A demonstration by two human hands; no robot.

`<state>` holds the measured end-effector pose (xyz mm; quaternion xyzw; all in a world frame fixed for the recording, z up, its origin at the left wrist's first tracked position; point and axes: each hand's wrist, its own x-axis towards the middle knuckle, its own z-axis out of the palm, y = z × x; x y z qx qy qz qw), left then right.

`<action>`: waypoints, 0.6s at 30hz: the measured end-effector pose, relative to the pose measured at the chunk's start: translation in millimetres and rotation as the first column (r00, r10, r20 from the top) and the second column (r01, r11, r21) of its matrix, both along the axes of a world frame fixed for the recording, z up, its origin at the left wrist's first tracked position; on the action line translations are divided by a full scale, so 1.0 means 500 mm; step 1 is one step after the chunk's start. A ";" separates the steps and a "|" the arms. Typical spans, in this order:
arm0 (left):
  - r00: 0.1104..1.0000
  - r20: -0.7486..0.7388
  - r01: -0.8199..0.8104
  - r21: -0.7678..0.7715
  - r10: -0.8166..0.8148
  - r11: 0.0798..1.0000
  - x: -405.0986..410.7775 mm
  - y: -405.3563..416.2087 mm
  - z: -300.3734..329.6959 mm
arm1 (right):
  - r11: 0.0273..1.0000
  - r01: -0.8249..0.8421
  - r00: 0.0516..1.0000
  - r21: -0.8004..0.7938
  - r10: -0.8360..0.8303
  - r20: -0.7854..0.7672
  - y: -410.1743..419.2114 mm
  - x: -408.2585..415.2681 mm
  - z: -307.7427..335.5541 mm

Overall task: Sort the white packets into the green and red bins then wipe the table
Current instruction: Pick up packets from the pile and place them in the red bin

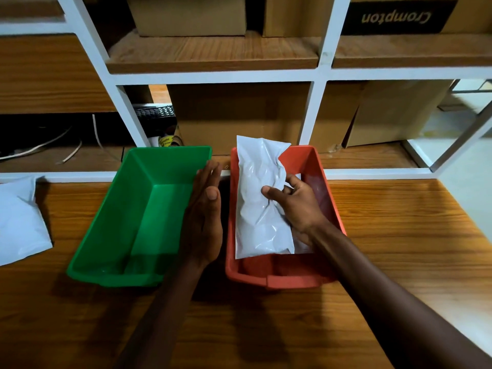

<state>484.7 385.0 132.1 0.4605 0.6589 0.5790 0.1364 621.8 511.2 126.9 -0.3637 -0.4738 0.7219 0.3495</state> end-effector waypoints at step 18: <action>0.990 -0.143 0.012 -0.032 -0.017 0.999 -0.005 0.033 -0.003 | 0.990 0.053 0.810 -0.130 0.034 0.586 0.091 -0.066 -0.118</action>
